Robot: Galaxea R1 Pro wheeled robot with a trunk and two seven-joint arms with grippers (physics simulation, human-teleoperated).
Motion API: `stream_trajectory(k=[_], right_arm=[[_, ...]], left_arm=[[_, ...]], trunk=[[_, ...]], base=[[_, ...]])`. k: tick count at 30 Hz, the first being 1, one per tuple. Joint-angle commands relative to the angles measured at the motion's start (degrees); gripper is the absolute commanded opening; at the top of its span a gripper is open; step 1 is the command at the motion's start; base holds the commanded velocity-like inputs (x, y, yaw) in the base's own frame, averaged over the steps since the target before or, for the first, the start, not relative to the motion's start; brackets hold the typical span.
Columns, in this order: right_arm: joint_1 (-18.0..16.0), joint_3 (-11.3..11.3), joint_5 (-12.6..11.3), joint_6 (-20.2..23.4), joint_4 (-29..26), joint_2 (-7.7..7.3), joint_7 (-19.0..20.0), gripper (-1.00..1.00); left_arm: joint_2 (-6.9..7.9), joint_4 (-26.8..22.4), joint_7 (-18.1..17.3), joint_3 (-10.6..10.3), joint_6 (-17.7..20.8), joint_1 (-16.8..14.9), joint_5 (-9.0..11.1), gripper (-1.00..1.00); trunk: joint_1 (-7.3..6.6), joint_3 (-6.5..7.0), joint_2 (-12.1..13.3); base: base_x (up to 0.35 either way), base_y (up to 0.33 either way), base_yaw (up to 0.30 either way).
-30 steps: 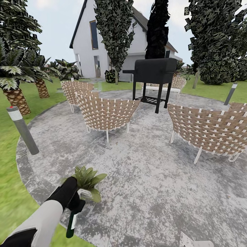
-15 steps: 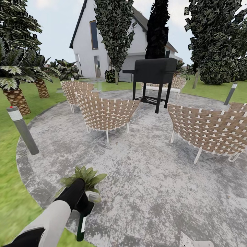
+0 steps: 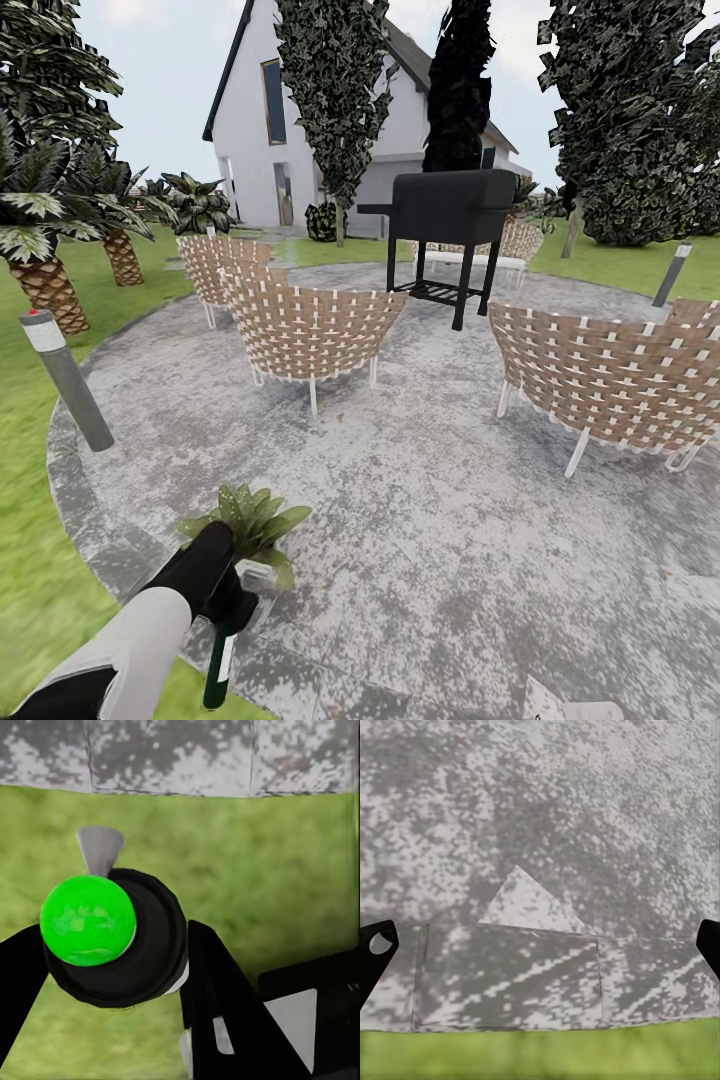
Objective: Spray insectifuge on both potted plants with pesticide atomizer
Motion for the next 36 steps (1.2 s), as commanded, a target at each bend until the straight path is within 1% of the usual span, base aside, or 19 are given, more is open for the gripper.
stream_trajectory(k=[1, 2, 3, 5, 7, 10, 13, 15, 17, 21, 24, 27, 28, 30, 33, 34, 35, 36], right_arm=[[-0.05, -0.35, 0.61, -0.19, 0.10, -0.01, -0.27, 1.00], [-0.05, -0.35, 0.61, -0.19, 0.10, -0.01, -0.27, 1.00], [-0.05, -0.35, 0.61, -0.19, 0.10, -0.01, -0.27, 1.00], [-0.05, -0.35, 0.59, -0.19, 0.10, -0.01, -0.27, 1.00], [-0.05, -0.35, 0.60, -0.19, 0.10, -0.01, -0.27, 1.00], [-0.05, -0.35, 0.61, -0.19, 0.10, -0.01, -0.27, 1.00], [-0.05, -0.32, 0.61, -0.19, 0.10, -0.01, -0.27, 1.00], [-0.06, -0.32, 0.61, -0.19, 0.10, -0.01, -0.27, 1.00], [-0.05, -0.33, 0.61, -0.19, 0.10, -0.01, -0.27, 1.00], [-0.05, -0.30, 0.61, -0.19, 0.10, -0.01, -0.27, 1.00], [-0.05, -0.30, 0.61, -0.19, 0.10, -0.01, -0.27, 1.00], [-0.05, -0.30, 0.61, -0.19, 0.10, -0.01, -0.27, 1.00], [-0.05, -0.33, 0.61, -0.19, 0.10, -0.01, -0.27, 1.00], [-0.05, -0.34, 0.61, -0.19, 0.10, -0.02, -0.27, 1.00], [-0.05, -0.35, 0.61, -0.19, 0.10, -0.01, -0.27, 1.00], [-0.05, -0.35, 0.61, -0.19, 0.10, -0.01, -0.27, 1.00], [-0.05, -0.35, 0.61, -0.19, 0.10, -0.01, -0.27, 1.00], [-0.05, -0.35, 0.61, -0.19, 0.10, -0.01, -0.27, 1.00]], left_arm=[[-0.70, -0.20, -0.44, 0.46, 0.11, -0.32, -0.87, -1.00], [-1.32, -0.43, -0.44, 0.45, 0.11, -0.48, -0.87, -1.00], [-2.30, -0.66, -0.44, 0.45, 0.11, -0.94, -0.87, -1.00], [-3.17, -0.43, -0.44, 0.61, 0.13, -2.57, -0.87, -1.00], [-3.48, -0.20, -0.44, 0.93, 0.22, -3.86, -0.80, -1.00], [-3.44, -0.04, -0.44, 1.01, 0.27, -4.12, -0.78, -1.00], [-2.76, -0.01, -0.44, 1.03, 0.29, -3.82, -0.79, -1.00], [-2.04, -0.05, -0.44, 0.96, 0.29, -3.45, -0.84, -1.00], [0.08, -0.01, -0.44, 0.90, 0.29, -3.13, -0.80, -1.00], [2.02, 0.00, -0.44, 0.91, 0.29, -2.38, -0.78, -1.00], [2.37, -0.02, -0.44, 0.93, 0.29, -1.70, -0.78, -1.00], [2.02, 0.17, -0.44, 0.38, 0.29, -1.73, -0.78, -1.00], [1.79, 0.84, -0.48, 0.28, 0.29, -2.02, -0.80, -1.00], [1.56, 3.97, -0.51, 0.27, 0.29, -2.78, -0.84, -1.00], [1.73, 13.52, -0.68, 0.24, 0.29, -9.21, -0.86, -1.00], [1.88, 18.28, -0.77, 0.06, 0.29, -12.59, -0.86, -1.00], [1.94, 21.13, -0.83, -0.32, 0.29, -14.84, -0.87, -1.00], [1.97, 24.89, -0.91, -1.37, 0.29, -18.34, -0.87, -1.00]], trunk=[[-0.01, -0.06, -0.02], [-0.01, -0.06, -0.02], [-0.01, -0.06, -0.02], [-0.01, -0.06, -0.02], [-0.01, -0.06, -0.02], [-0.01, -0.06, -0.02], [-0.01, -0.06, -0.02], [-0.01, -0.06, -0.02], [-0.01, -0.06, -0.02], [-0.01, -0.06, -0.02], [-0.01, -0.06, -0.02], [-0.01, -0.06, -0.02], [-0.01, -0.06, -0.02], [-0.01, -0.06, -0.02], [-0.01, -0.06, -0.02], [-0.01, -0.06, -0.02], [-0.01, -0.06, -0.02], [-0.01, -0.06, -0.02]], base=[[0.000, 0.000, 0.000], [0.000, 0.000, 0.000], [0.000, 0.000, 0.000], [0.000, 0.000, 0.000], [0.000, 0.000, 0.000], [0.000, 0.000, 0.000], [0.000, 0.000, 0.000], [0.000, 0.000, 0.000], [0.000, 0.000, 0.000], [0.000, 0.000, 0.000], [0.000, 0.000, 0.000], [0.000, 0.000, 0.000], [0.000, 0.000, 0.000], [0.000, 0.000, 0.000], [0.000, 0.000, 0.000], [0.000, 0.000, 0.000], [0.000, 0.000, 0.000], [0.000, 0.000, 0.000]])
